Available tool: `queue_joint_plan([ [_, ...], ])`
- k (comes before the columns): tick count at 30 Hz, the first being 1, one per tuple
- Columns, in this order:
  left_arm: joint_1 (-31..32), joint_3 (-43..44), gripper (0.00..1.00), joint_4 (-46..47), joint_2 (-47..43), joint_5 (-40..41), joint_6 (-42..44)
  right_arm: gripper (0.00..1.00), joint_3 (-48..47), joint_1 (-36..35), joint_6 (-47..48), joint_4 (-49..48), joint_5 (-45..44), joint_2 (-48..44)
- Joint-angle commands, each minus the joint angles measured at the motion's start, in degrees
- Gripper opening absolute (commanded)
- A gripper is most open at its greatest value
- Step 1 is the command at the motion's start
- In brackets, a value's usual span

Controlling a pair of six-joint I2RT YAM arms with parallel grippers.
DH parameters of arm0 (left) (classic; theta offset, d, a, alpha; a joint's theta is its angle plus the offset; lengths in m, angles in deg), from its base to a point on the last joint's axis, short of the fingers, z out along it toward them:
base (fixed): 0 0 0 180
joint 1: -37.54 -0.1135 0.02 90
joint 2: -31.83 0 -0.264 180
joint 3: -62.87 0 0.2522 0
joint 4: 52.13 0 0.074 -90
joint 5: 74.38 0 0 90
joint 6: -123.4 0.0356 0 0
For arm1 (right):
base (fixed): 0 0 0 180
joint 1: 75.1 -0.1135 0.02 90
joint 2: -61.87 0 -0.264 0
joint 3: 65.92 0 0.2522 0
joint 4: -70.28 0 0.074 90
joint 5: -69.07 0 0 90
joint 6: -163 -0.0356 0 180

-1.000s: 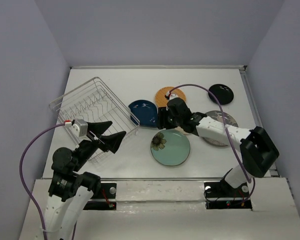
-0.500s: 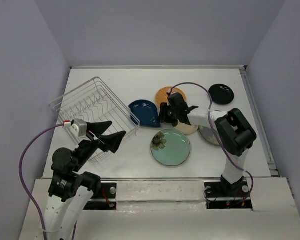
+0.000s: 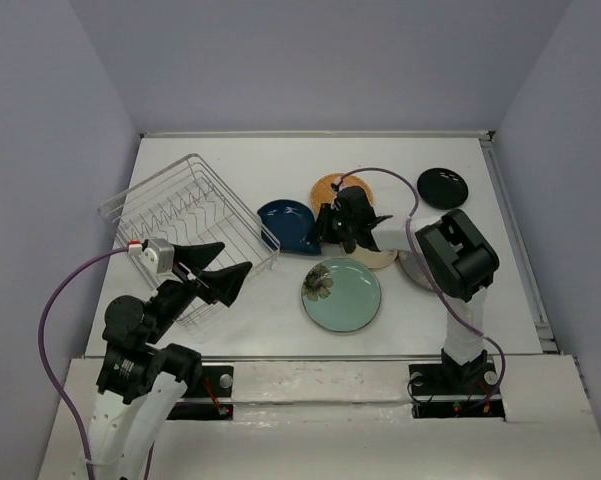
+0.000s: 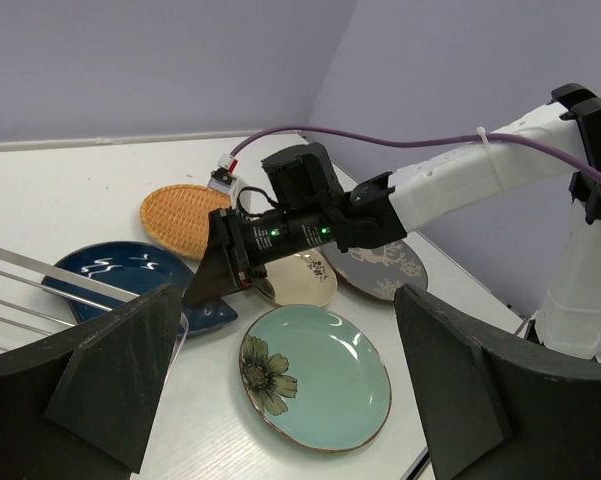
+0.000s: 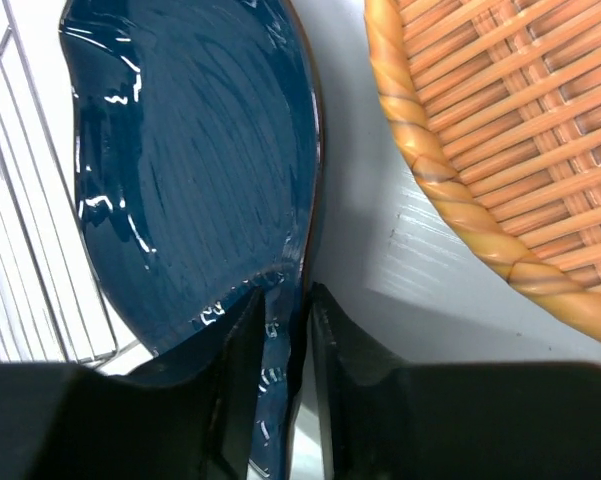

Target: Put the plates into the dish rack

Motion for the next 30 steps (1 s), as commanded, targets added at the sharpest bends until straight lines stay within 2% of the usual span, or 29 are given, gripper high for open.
queue_joint_plan([
  [1, -0.19, 0.79, 0.99, 2.84, -0.35, -0.33, -0.08, 0.27, 0.83, 0.0, -1.93, -5.96, 0.33, 0.9],
  [5, -0.19, 0.79, 0.99, 2.84, -0.53, -0.24, -0.08, 0.17, 0.84, 0.0, -1.58, -6.14, -0.99, -0.41],
  [6, -0.19, 0.79, 0.99, 2.92, -0.53, -0.32, -0.08, 0.08, 0.75, 0.0, -1.32, -5.71, -1.61, -0.94],
  [7, -0.19, 0.88, 0.99, 2.92, -0.53, -0.33, -0.08, 0.07, 0.66, 0.0, -0.97, -5.27, -2.13, -2.16],
  [10, -0.19, 0.79, 0.99, 2.84, -0.61, -0.24, 0.01, 0.07, -0.31, 0.0, 0.44, -2.98, -4.07, -4.64],
  [15, -0.19, 0.88, 0.99, 2.4, -0.18, 1.34, 0.01, 0.07, -2.24, 0.0, 2.81, 1.41, -8.45, -13.76],
  [21, -0.19, 2.37, 0.99, -0.84, 1.75, 8.45, 0.36, 0.07, -4.87, 0.0, 6.5, 6.85, -16.45, -23.43],
  [27, -0.01, 5.44, 0.99, -1.82, 3.78, 12.86, 0.97, 0.07, -13.21, -2.19, 11.15, 15.03, -23.13, -26.34],
  [30, -0.02, 10.52, 0.99, -2.43, 6.58, 14.43, 0.62, 0.07, -21.99, -5.61, 15.89, 19.94, -29.62, -22.68],
])
